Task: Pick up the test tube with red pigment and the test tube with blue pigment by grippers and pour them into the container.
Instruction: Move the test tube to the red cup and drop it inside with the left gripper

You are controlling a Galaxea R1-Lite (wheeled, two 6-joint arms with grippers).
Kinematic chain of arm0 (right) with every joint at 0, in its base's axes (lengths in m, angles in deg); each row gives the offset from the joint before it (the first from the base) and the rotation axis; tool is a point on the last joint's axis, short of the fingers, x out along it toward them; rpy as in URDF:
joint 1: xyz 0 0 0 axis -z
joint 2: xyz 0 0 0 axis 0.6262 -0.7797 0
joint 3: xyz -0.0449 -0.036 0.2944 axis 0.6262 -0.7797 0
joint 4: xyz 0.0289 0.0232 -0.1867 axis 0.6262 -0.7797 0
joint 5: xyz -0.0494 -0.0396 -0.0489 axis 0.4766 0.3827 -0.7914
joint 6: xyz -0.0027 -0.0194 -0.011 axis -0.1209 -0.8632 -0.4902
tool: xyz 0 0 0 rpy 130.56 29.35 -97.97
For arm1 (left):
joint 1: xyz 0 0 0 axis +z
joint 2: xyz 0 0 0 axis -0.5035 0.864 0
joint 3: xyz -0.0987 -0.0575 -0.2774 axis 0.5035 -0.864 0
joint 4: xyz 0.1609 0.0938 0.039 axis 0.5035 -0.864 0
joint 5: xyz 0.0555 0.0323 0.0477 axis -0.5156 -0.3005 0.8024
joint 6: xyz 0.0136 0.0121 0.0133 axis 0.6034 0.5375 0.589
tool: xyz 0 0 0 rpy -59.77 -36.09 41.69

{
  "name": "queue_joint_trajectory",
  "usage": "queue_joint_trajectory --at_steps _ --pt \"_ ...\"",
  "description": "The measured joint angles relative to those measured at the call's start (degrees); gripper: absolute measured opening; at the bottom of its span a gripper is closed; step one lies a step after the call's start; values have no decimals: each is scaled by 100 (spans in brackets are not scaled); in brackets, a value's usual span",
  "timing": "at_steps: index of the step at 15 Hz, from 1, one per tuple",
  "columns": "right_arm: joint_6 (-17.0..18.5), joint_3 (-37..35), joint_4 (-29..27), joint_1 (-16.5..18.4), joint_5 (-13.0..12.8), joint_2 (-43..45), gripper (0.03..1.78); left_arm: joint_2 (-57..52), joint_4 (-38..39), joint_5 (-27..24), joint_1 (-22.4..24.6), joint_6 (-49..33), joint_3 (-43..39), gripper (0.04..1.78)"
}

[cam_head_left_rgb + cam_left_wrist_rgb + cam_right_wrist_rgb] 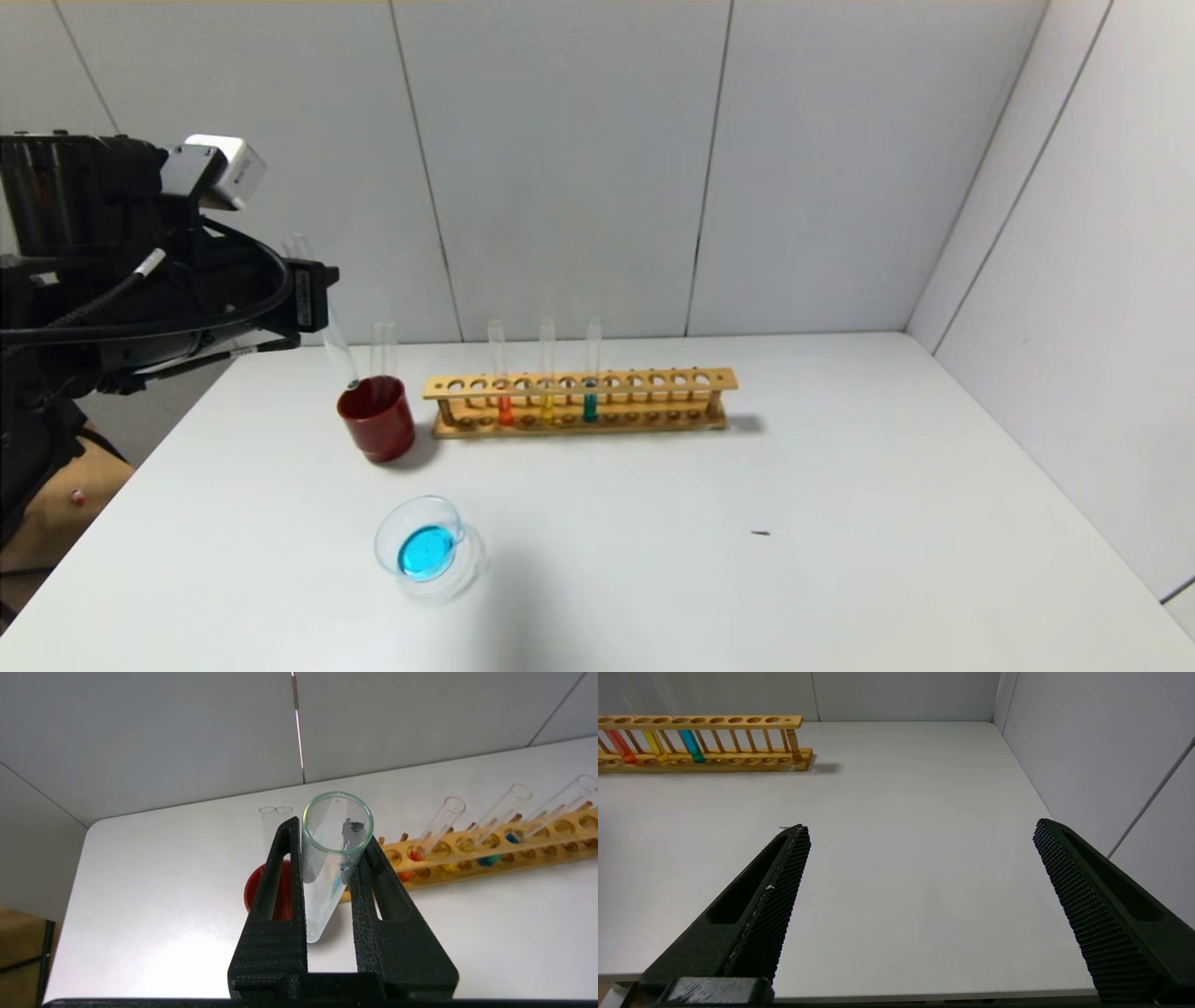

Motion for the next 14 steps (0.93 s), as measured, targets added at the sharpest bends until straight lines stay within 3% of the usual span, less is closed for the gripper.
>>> queue_joint_trajectory --at_steps 8,14 --pt "0 0 0 0 0 0 175 1310 1604 -263 417 -15 -254 32" --pt "2 0 0 0 0 0 175 2048 2170 -467 781 -22 -380 32"
